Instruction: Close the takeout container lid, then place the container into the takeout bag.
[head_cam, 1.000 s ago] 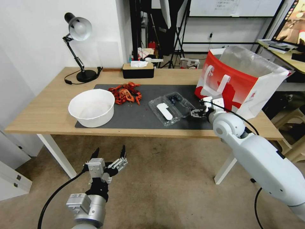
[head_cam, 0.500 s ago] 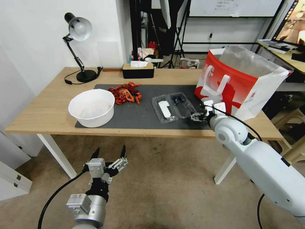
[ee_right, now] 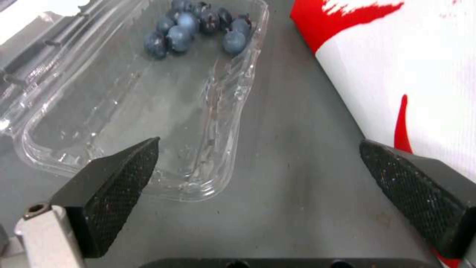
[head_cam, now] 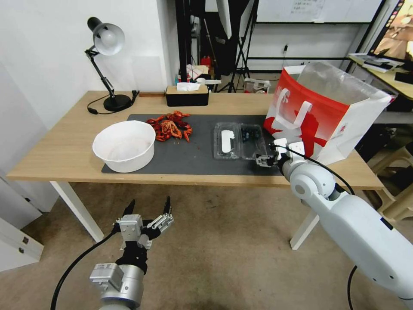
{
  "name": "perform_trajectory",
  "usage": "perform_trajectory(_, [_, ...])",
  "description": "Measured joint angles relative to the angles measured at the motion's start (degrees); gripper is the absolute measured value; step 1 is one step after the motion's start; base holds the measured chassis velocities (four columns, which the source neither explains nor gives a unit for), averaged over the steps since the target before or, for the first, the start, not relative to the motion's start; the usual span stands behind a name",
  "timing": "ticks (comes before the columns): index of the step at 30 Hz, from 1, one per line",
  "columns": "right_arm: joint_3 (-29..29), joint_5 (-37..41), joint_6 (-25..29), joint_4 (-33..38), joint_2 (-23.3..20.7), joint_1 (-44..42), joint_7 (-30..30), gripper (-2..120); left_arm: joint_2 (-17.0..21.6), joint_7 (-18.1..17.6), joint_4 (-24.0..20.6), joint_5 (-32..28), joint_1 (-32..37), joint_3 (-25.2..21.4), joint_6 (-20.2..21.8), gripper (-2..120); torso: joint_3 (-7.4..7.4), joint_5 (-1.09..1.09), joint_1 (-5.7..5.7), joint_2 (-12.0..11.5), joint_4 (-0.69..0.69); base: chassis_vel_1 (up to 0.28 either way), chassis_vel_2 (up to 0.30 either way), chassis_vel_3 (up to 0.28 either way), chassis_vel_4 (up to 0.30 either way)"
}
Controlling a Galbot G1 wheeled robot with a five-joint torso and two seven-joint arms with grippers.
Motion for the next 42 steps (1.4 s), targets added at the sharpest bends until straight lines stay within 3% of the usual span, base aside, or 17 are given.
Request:
perform_trajectory(7, [1.4,0.2,0.0,0.8,0.1,0.2,-0.5,100,0.1,0.0,-0.2,0.0,0.0,-0.1,0.0,100,0.0,0.0,0.0,0.0,0.0,0.0,0.0,0.0,0.0])
perform_trajectory(14, [6.5,1.2,1.8,7.1,0.1,-4.1,-1.0,100,0.0,-0.1,-0.2,0.0,0.0,-0.1,0.0,100,0.0,0.0,0.0,0.0,-0.01,0.0,0.0,0.0,0.0])
perform_trajectory(18, [10.1,0.5,8.3,12.7,-0.3,-10.6,-1.4,100,0.0,-0.1,-0.2,0.0,0.0,-0.1,0.0,100,0.0,-0.01,0.0,0.0,0.0,0.0,0.0,0.0,0.0])
perform_trajectory(20, [12.2,-3.4,15.9,16.2,0.1,-16.3,-2.7,100,0.0,-0.1,-0.2,-0.1,-0.1,-0.1,-0.2,100,-0.01,0.0,0.0,0.0,-0.02,0.0,0.0,0.0,0.0])
perform_trajectory(21, [12.2,-3.4,15.9,16.2,0.1,-16.3,-2.7,100,0.0,-0.1,-0.2,-0.1,-0.1,-0.1,-0.2,100,-0.01,0.0,0.0,0.0,-0.02,0.0,0.0,0.0,0.0])
perform_trajectory(23, [15.1,-8.3,23.1,19.6,1.7,-22.5,-4.1,100,0.0,-0.1,-0.3,-0.2,-0.1,-0.1,-0.4,100,0.0,0.0,0.01,0.0,0.01,0.0,0.0,0.0,0.0])
perform_trajectory(24, [15.1,-8.3,23.1,19.6,1.7,-22.5,-4.1,100,0.0,-0.1,-0.3,-0.2,-0.1,-0.1,-0.4,100,0.0,0.0,0.01,0.0,0.01,0.0,0.0,0.0,0.0])
perform_trajectory(27, [20.9,-14.4,31.7,23.1,4.8,-32.6,-8.0,100,0.0,0.1,-0.2,-0.2,-0.2,0.0,-0.6,100,0.0,0.0,0.0,0.0,-0.02,0.0,0.0,0.0,0.0])
perform_trajectory(28, [20.9,-14.4,31.7,23.1,4.8,-32.6,-8.0,100,0.0,0.1,-0.2,-0.2,-0.2,0.0,-0.6,100,0.0,0.0,0.0,0.0,-0.02,0.0,0.0,0.0,0.0])
perform_trajectory(31, [25.6,-21.5,42.8,24.2,8.9,-42.2,-14.2,100,0.2,0.3,0.1,-0.3,-0.5,0.1,-0.8,100,-0.01,0.0,0.0,0.0,0.0,0.0,0.0,0.0,0.0])
perform_trajectory(34, [26.6,-23.2,45.8,24.4,10.1,-44.8,-15.7,100,0.3,0.3,0.1,-0.4,-0.6,0.2,-0.8,100,0.0,0.0,0.0,0.0,-0.01,0.0,0.0,0.0,0.0])
perform_trajectory(36, [28.9,-28.4,53.4,25.0,13.9,-52.7,-19.5,100,0.5,0.4,0.3,-0.6,-0.8,0.3,-0.9,100,0.0,-0.01,0.0,0.0,-0.01,0.0,0.0,0.0,0.0])
perform_trajectory(42, [31.0,-33.1,60.6,23.3,18.2,-60.6,-22.6,100,0.7,0.5,0.6,-0.6,-1.1,0.8,-0.9,100,0.0,-0.01,0.0,0.0,0.0,0.0,0.0,0.0,0.0])
